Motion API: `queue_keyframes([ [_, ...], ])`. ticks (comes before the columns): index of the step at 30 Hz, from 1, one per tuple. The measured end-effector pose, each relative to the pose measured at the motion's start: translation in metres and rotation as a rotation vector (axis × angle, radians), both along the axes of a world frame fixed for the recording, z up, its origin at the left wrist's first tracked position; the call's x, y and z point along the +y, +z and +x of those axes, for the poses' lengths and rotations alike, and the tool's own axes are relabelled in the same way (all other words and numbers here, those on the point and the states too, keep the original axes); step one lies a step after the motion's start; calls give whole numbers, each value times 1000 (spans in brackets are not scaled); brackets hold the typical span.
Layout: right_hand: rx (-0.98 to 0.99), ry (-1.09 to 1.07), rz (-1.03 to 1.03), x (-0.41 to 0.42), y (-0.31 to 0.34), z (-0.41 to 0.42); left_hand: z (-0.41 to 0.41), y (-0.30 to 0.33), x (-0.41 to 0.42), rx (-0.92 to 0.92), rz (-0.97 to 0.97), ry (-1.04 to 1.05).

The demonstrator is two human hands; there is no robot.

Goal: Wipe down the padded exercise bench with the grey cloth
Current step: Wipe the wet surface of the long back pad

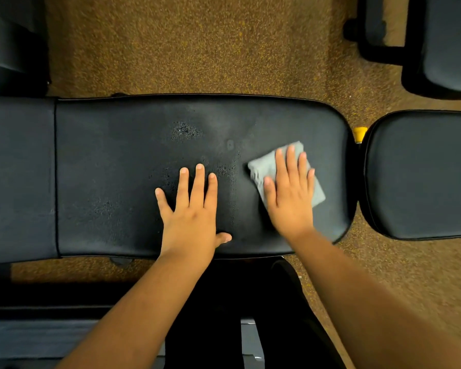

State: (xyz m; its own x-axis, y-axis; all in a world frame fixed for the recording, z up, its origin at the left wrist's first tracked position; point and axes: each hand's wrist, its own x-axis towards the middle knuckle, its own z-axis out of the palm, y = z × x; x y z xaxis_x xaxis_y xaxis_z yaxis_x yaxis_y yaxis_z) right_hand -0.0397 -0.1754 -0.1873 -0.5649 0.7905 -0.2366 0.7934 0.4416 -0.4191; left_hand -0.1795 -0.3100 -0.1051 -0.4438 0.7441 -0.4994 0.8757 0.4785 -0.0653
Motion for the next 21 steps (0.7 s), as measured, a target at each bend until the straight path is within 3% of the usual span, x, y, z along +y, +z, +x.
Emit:
queue_keyframes([
  [6, -1, 40, -14, -41, -3, 41, 0, 1, 0, 0, -12, -2],
  [21, -18, 13, -18, 63, -7, -8, 10, 19, 25, 48, -99, -39],
])
